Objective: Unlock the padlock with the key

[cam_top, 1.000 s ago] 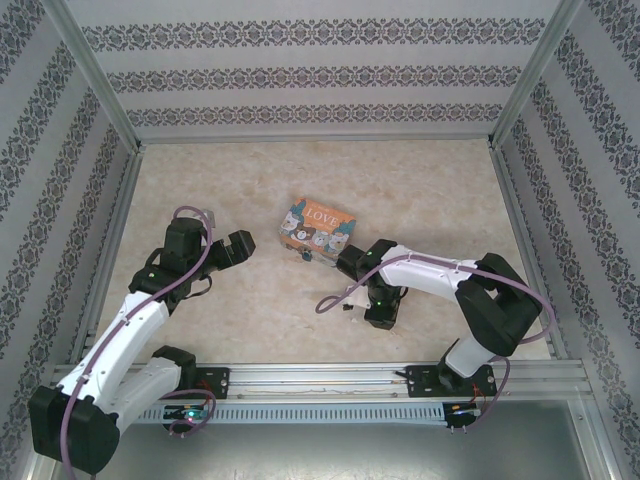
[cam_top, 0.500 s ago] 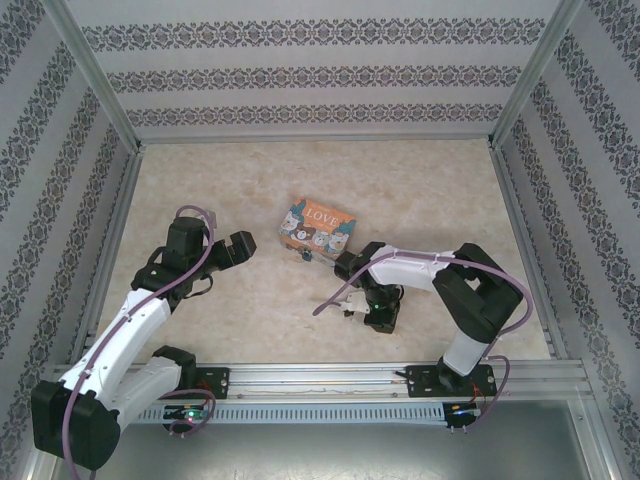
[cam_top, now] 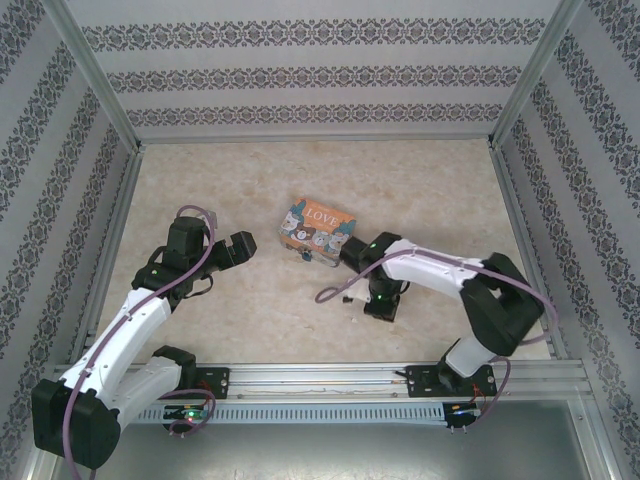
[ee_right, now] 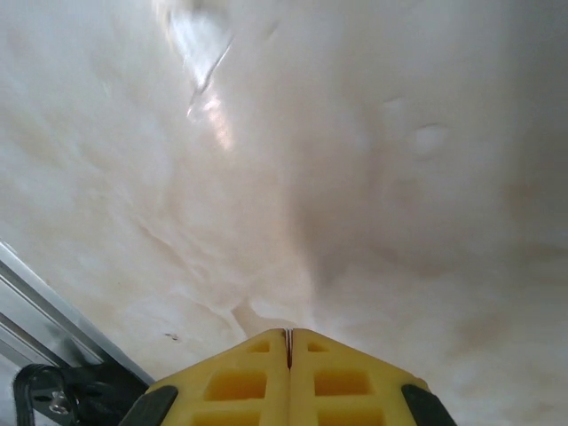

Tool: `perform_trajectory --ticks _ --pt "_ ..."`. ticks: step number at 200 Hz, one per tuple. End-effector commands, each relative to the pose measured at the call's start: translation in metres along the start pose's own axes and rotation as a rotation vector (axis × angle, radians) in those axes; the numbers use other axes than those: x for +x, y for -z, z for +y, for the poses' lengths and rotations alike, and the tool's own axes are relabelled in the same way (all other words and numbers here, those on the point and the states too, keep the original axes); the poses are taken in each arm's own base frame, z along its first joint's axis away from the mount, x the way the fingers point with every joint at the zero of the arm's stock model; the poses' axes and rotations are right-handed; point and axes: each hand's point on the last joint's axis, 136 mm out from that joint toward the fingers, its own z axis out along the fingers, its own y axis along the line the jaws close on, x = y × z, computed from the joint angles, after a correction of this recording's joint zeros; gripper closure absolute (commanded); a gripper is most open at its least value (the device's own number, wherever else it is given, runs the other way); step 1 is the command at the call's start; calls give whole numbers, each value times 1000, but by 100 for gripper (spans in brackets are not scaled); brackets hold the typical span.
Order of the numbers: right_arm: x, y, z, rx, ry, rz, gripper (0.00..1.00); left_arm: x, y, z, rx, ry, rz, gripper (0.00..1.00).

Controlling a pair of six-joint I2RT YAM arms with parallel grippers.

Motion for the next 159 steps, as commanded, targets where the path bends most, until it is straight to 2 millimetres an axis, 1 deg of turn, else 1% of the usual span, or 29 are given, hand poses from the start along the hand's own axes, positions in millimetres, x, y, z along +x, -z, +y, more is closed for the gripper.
perform_trajectory --ticks 1,7,8,9,10,13,16,18,37,60,75,101,117,131,142,159 --pt "-34 57 -13 1 -121 -278 100 -12 5 -18 77 -15 -41 1" --pt "-43 73 -16 -5 -153 -362 100 -13 5 -21 100 -4 -45 1" --pt "-43 73 -16 -5 -153 -362 100 -13 5 -22 104 -2 -47 1" --pt "-46 78 -17 -6 -164 -389 100 -13 5 -23 109 1 -47 0" --pt "-46 78 -17 -6 -164 -389 100 -14 5 -24 112 3 -48 1" --pt "-52 89 -19 -6 -181 -446 100 -14 4 -25 123 12 -49 1" --pt "-54 93 -20 -7 -191 -469 100 -15 4 -28 139 18 -52 1" --pt "-59 101 -22 -3 -202 -513 100 -15 3 -30 150 25 -53 0" --pt "-80 146 -31 11 -284 -757 100 -18 0 -44 239 104 -51 0" --pt "-94 190 -39 -4 -378 -1005 100 -22 -2 -61 332 204 -31 0" --pt "-99 212 -43 -21 -429 -1141 100 -25 -2 -71 381 266 -12 0" --pt "-101 240 -54 -29 -534 -1349 100 -30 -1 -87 452 400 14 0" --pt "-102 251 -59 -47 -586 -1476 100 -34 0 -100 508 484 17 1" --pt "-102 256 -62 -62 -619 -1566 100 -38 0 -111 561 572 7 0" --pt "-103 257 -65 -45 -635 -1607 100 -40 0 -117 597 640 2 0" --pt "-104 258 -66 -10 -648 -1667 100 -41 -3 -118 621 758 -13 0"
